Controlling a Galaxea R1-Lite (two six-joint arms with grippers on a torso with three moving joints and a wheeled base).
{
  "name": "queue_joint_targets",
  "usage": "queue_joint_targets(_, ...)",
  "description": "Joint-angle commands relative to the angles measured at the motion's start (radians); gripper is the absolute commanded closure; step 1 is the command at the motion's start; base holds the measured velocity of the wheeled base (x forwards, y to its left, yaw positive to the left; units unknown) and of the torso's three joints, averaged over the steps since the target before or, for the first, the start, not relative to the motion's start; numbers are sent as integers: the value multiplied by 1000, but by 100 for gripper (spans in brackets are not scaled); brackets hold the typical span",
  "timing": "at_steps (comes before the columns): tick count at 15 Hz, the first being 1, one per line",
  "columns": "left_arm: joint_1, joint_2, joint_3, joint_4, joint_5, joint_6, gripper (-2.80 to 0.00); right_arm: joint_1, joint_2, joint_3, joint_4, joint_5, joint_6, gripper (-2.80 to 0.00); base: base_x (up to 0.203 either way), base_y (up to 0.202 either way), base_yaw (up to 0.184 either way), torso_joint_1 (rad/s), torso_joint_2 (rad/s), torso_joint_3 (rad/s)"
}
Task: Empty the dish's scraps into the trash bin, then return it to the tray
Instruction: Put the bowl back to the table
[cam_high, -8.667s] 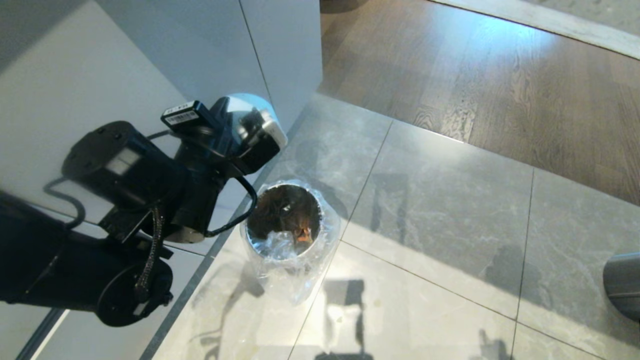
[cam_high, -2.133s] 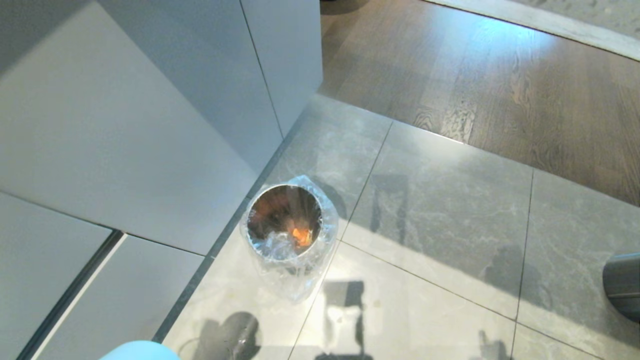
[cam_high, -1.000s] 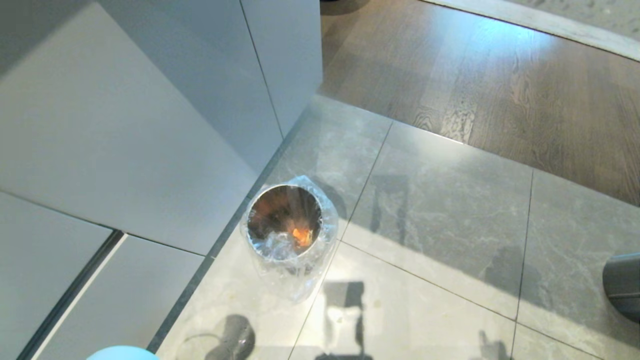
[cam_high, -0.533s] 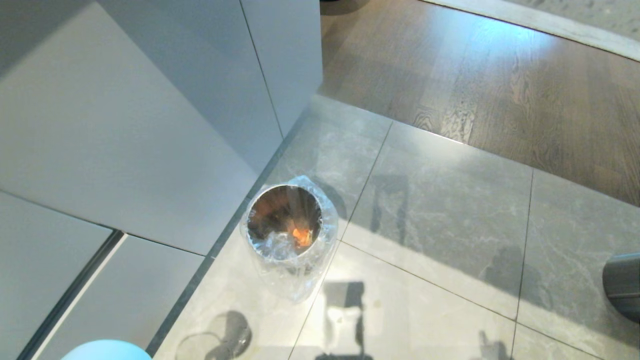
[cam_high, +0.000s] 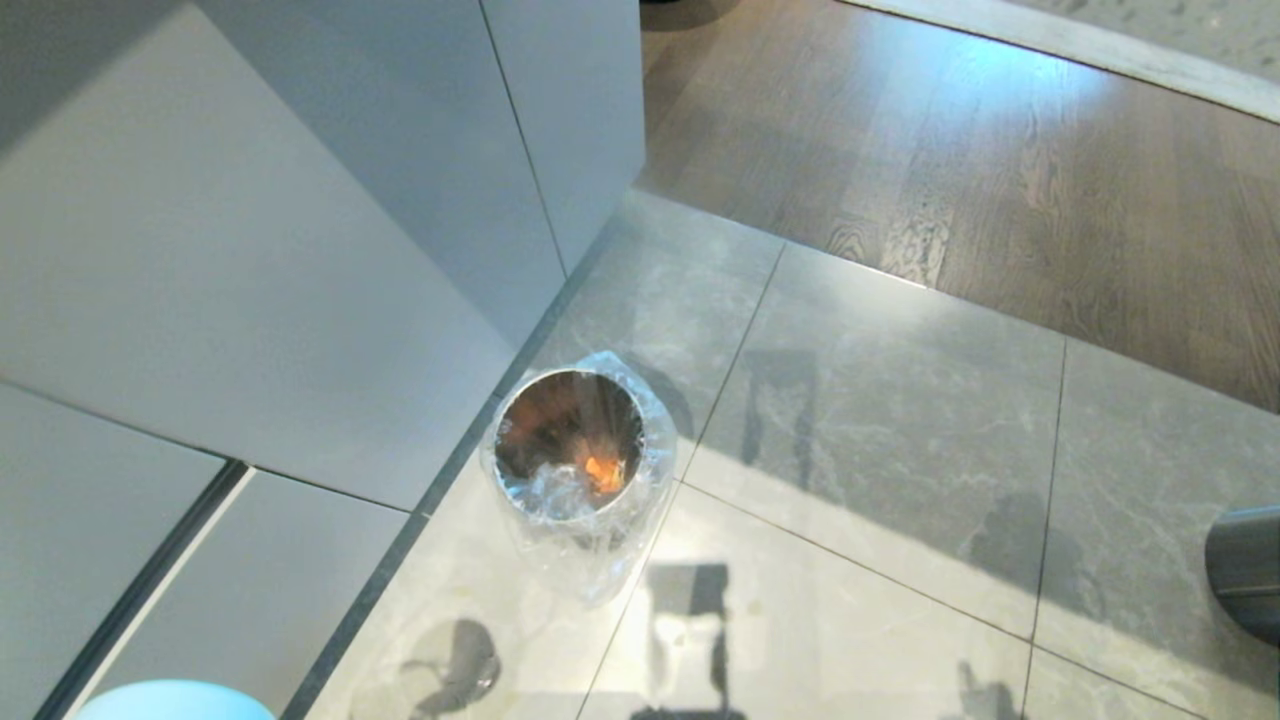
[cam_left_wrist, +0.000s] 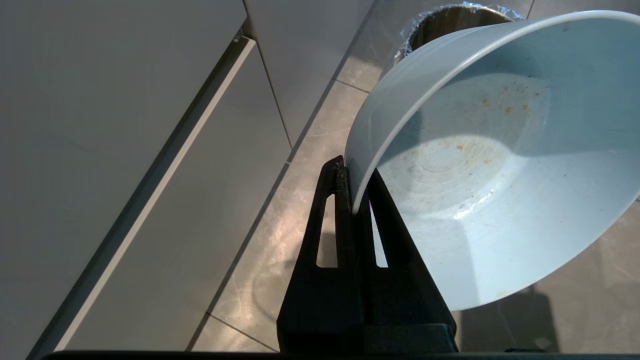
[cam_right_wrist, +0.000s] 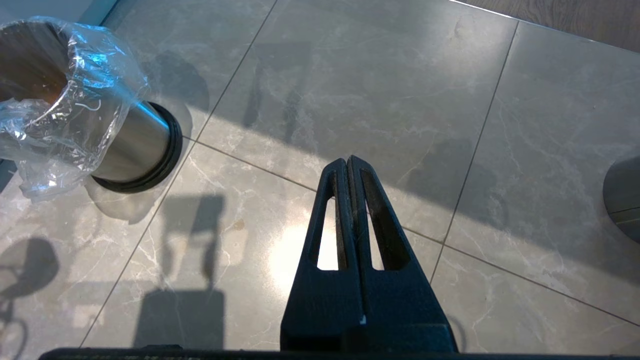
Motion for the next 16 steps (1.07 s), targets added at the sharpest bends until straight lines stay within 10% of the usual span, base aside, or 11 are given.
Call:
queue_joint_targets(1, 0, -7, 0, -1, 1, 0, 0, 0, 0, 0, 0, 0, 0, 0, 0, 0, 0, 0, 0, 0)
queue_joint_targets(16, 1, -7, 0, -1, 1, 0, 0, 0, 0, 0, 0, 0, 0, 0, 0, 0, 0, 0, 0, 0)
